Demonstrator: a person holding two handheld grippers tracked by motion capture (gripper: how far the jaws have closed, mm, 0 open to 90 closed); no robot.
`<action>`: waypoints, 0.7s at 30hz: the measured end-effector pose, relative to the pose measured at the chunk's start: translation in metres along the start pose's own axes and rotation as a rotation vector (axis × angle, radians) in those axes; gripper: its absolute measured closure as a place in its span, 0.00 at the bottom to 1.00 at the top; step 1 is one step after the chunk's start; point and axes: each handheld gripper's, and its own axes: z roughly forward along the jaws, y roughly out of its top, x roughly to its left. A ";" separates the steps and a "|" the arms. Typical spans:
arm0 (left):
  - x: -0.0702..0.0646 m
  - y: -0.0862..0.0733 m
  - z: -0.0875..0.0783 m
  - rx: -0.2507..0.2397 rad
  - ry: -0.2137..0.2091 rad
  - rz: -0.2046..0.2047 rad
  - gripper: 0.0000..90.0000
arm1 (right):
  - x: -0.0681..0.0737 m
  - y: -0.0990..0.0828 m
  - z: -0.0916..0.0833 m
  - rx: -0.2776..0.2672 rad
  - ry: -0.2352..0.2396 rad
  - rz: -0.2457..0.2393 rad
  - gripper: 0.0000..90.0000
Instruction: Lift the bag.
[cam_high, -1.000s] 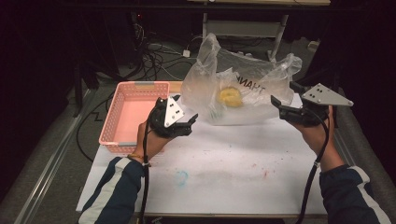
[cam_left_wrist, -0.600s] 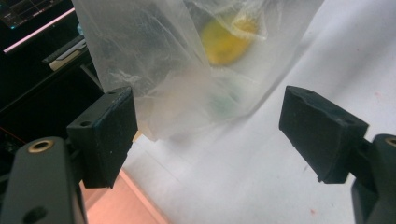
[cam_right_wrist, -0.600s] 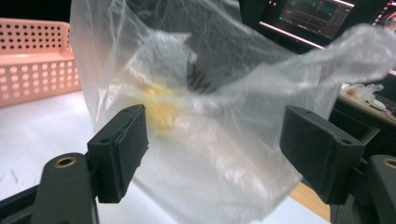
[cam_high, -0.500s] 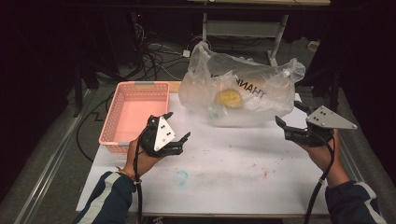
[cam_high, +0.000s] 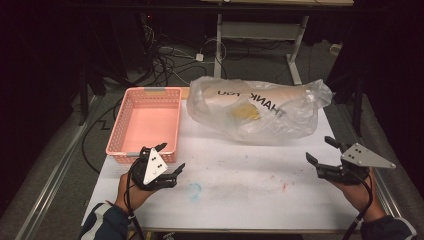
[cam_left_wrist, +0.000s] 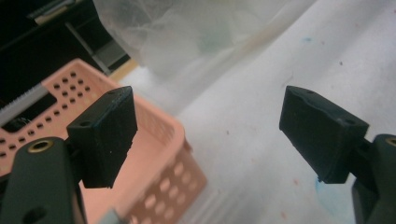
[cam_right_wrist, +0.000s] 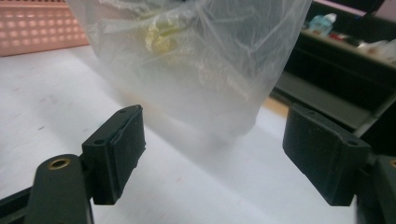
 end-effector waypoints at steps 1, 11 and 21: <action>-0.001 -0.005 -0.002 0.011 -0.001 -0.002 0.21 | 0.003 -0.004 -0.002 0.013 0.003 -0.011 0.22; -0.007 -0.027 -0.012 0.063 -0.035 -0.017 0.21 | 0.024 -0.030 -0.011 0.054 0.060 -0.019 0.20; -0.006 -0.027 -0.010 0.063 -0.031 -0.022 0.21 | 0.023 -0.032 -0.012 0.052 0.059 -0.018 0.20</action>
